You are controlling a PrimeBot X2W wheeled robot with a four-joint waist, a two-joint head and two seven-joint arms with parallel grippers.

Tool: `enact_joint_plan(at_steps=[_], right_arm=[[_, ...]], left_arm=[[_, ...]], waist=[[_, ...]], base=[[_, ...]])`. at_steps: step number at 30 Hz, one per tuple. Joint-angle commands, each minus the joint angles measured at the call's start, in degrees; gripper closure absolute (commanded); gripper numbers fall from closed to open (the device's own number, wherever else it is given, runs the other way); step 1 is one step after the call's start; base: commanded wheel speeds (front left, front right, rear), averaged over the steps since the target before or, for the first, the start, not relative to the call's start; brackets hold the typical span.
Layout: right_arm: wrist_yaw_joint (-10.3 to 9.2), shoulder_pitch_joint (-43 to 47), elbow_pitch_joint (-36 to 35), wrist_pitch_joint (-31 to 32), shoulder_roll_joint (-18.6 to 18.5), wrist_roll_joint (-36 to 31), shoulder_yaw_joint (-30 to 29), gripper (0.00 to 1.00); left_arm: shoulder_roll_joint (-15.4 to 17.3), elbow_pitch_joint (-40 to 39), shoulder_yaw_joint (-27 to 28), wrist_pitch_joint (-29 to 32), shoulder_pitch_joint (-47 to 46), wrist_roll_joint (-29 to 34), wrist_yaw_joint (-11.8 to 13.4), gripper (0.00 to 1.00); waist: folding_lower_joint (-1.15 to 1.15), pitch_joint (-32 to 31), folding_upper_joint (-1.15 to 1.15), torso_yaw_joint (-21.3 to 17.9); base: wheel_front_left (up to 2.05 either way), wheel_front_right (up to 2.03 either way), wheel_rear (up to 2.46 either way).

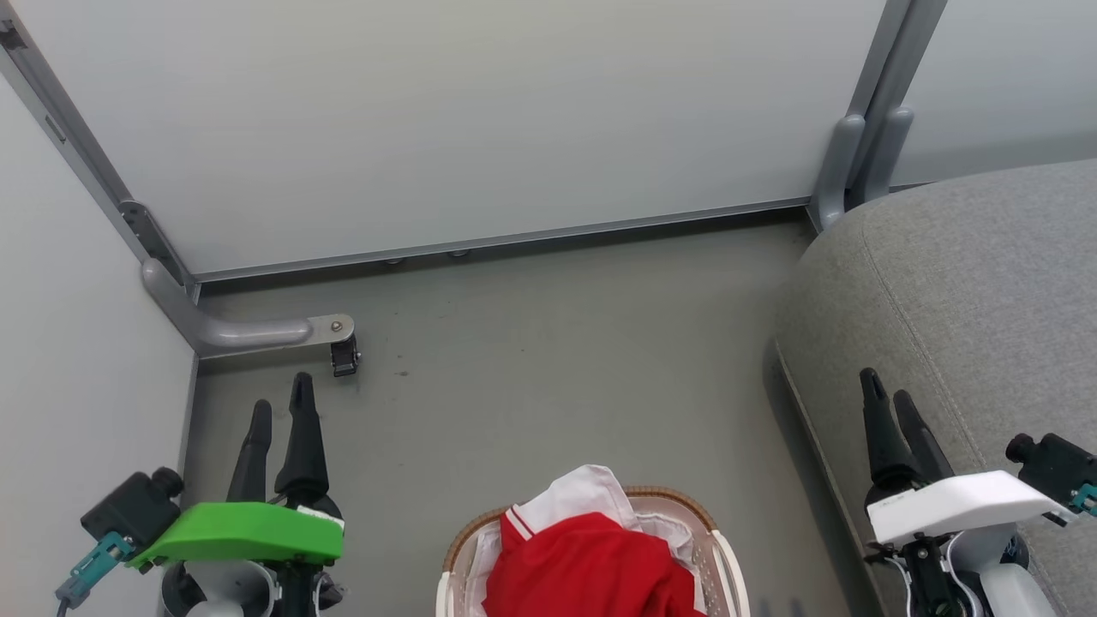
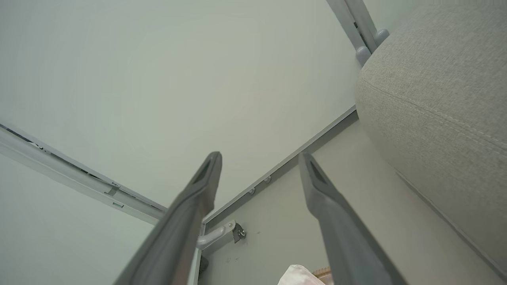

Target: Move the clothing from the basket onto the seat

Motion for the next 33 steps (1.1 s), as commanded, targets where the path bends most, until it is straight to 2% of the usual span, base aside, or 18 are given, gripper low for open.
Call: enact_joint_plan(at_steps=[1, 8, 16, 33], right_arm=[[0.02, -0.7, -0.4, -0.7, -0.4, -2.5, 0.3, 0.0], [0.02, -0.9, -0.6, -1.8, -0.5, -9.3, 0.9, 0.0], [0.02, -0.9, -1.3, -3.1, -0.5, -17.8, 2.3, 0.0], [0.02, -0.3, 0.5, -5.4, -0.6, -28.7, 3.6, 0.0]], left_arm=[[0.4, -0.8, -0.4, -0.6, 0.2, 2.7, 0.3, 0.0], [0.4, -0.2, -1.8, -1.7, 0.8, 10.6, 0.5, 0.0], [0.4, 0.6, -2.5, -3.0, 1.6, 16.1, 1.1, 0.0], [0.5, 2.8, -3.6, -5.2, 2.5, 24.5, 0.8, 0.0]], waist=[[0.0, 0.0, 0.0, 0.0], [0.0, 0.1, 0.0, 0.1], [0.0, 0.2, 0.0, 0.2], [0.0, 0.4, 0.0, 0.5]], base=[[0.0, 0.0, 0.0], [0.0, 0.0, 0.0], [0.0, 0.0, 0.0], [0.0, 0.0, 0.0]])
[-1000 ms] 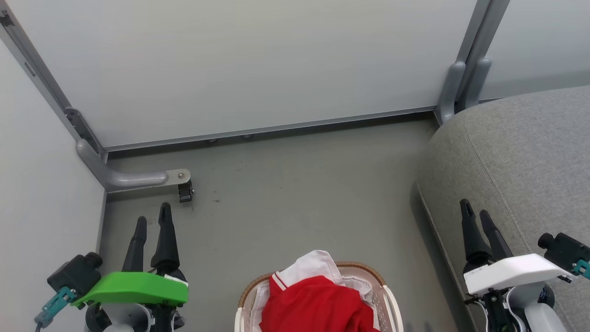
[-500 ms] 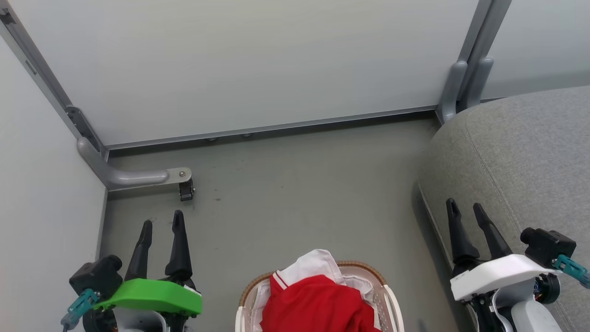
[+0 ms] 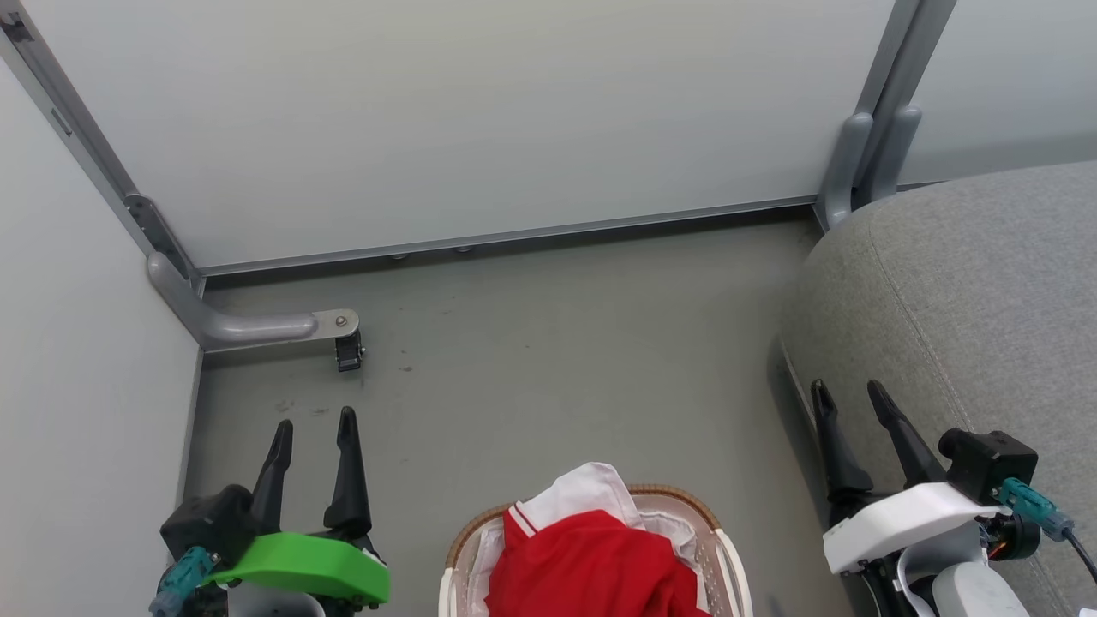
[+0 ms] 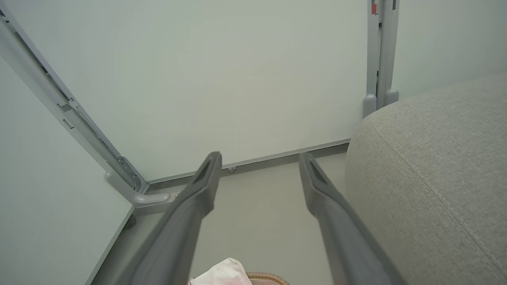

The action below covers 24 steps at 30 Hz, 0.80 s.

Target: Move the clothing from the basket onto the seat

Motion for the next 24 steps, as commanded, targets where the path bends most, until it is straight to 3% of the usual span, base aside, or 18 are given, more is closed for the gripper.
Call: enact_joint_plan(at_steps=[1, 24], right_arm=[[0.01, -0.3, -0.1, -0.6, -0.3, -1.8, 0.2, 0.0], [0.02, -0.2, 0.3, -3.3, -0.5, -12.9, 0.7, 0.0]], left_arm=[[0.4, 0.1, -0.1, -0.5, 0.4, 1.2, -0.3, 0.0], [0.5, 2.5, -1.6, -3.1, 0.9, 9.8, 0.3, 0.0]], waist=[[0.0, 0.0, 0.0, 0.0], [0.0, 0.3, 0.0, 0.5]], base=[[0.0, 0.0, 0.0], [0.0, 0.0, 0.0]])
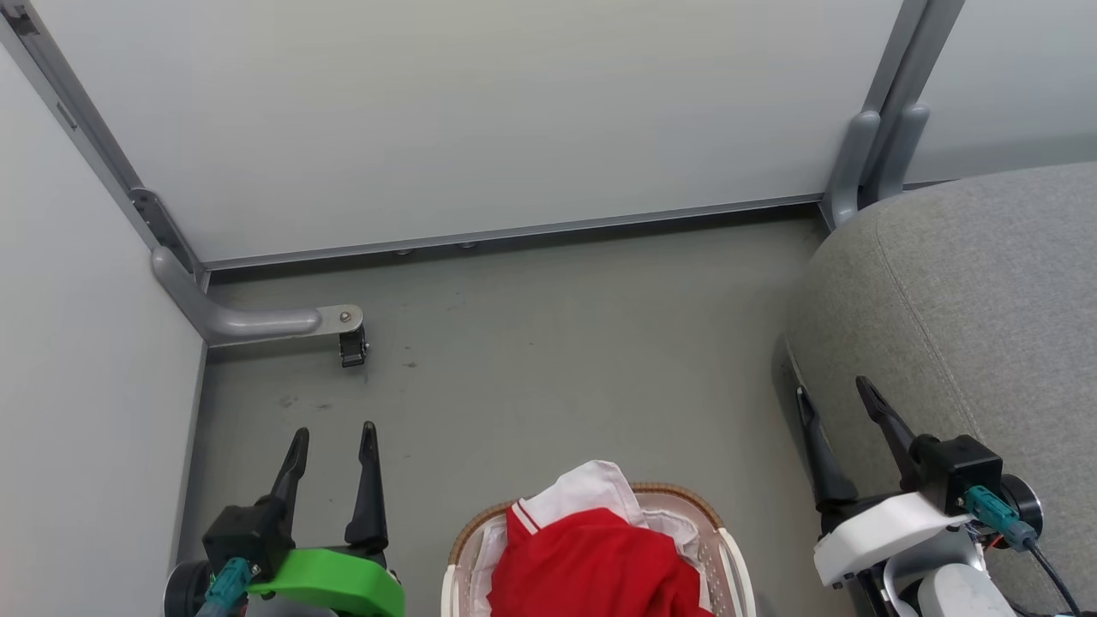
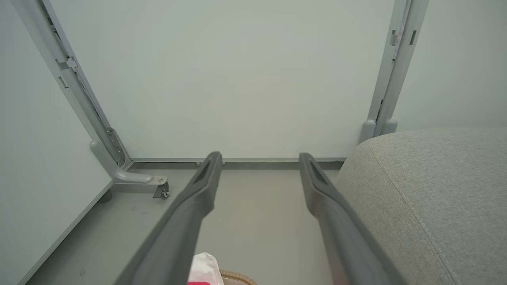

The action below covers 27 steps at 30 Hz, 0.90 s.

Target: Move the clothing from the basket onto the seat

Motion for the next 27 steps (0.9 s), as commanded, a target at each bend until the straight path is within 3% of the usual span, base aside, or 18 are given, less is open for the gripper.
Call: enact_joint_plan(at_steps=[1, 15, 27], right_arm=[[0.02, -0.2, -0.1, -0.6, -0.3, -1.2, 0.1, 0.0], [0.01, 0.2, -0.1, -1.9, -0.4, -6.8, 0.7, 0.0], [0.01, 0.1, -0.2, -2.0, -0.4, -6.1, 0.7, 0.0]], left_arm=[[0.4, -0.1, -0.1, -0.5, 0.7, 1.4, 0.1, 0.0], [0.4, 1.0, -0.9, -2.0, 1.2, 5.5, 0.5, 0.0], [0.4, 1.4, -0.8, -1.8, 1.2, 4.7, 0.3, 0.0]], waist=[[0.0, 0.0, 0.0, 0.0], [0.0, 0.1, 0.0, 0.3], [0.0, 0.3, 0.0, 0.3]], base=[[0.0, 0.0, 0.0], [0.0, 0.0, 0.0], [0.0, 0.0, 0.0]])
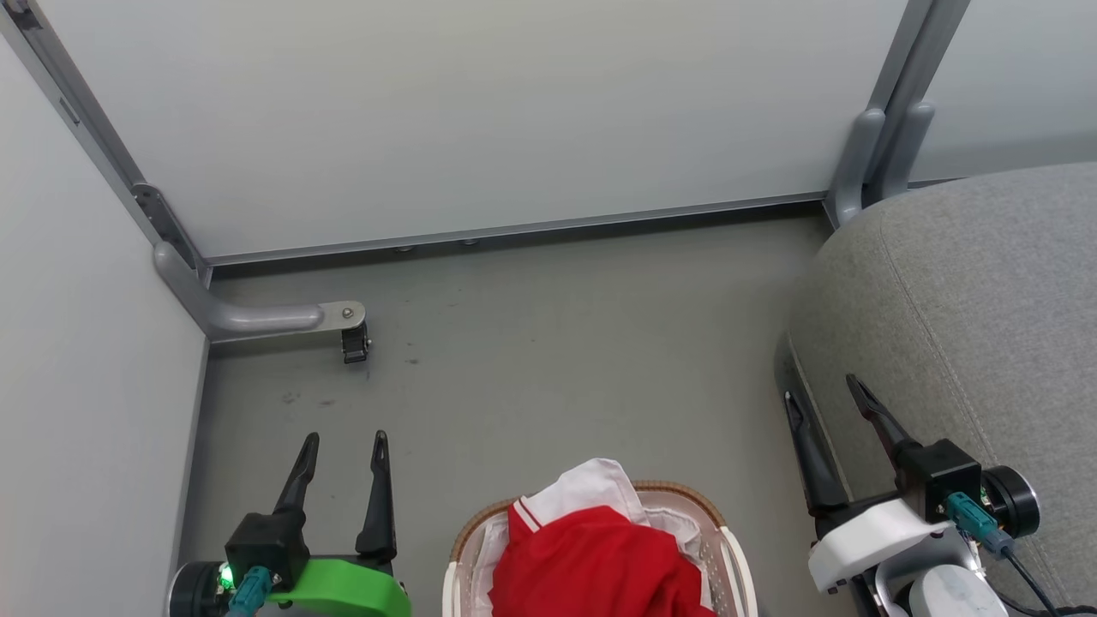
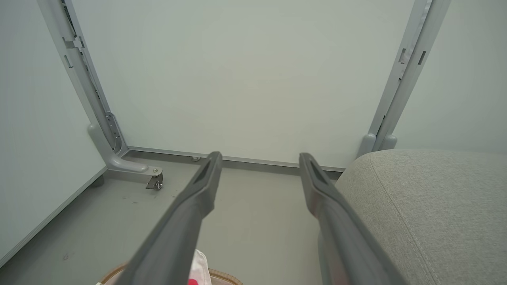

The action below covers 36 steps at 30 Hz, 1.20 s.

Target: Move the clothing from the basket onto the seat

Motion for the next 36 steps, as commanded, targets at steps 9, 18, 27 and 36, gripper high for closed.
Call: enact_joint_plan(at_steps=[9, 18, 27, 36], right_arm=[[0.0, 0.0, -0.4, -0.3, -0.3, 0.1, -0.1, 0.0], [0.0, -0.6, -0.9, -0.3, -0.3, 0.1, -0.3, 0.0], [0.0, -2.8, -2.8, -0.3, -0.3, 0.2, -1.2, 0.0], [-0.01, -8.8, -5.3, -0.3, -0.3, 0.6, -4.7, 0.0]], left_arm=[[0.4, 0.4, -0.1, -0.1, 0.5, -0.5, -0.2, 0.0], [0.3, 1.0, -2.1, -0.1, -0.4, -0.6, -0.6, 0.0], [0.3, 2.9, -8.3, -0.1, -3.5, -0.8, -1.7, 0.0], [0.3, 8.4, -15.4, 0.0, -11.6, 2.5, -2.9, 0.0]], waist=[[0.0, 0.2, 0.0, 0.0], [0.0, 0.9, 0.0, 0.0], [0.0, 5.8, 0.0, -1.7], [0.0, 18.4, 0.0, -4.7]], base=[[0.0, 0.0, 0.0], [0.0, 0.0, 0.0], [0.0, 0.0, 0.0], [0.0, 0.0, 0.0]])
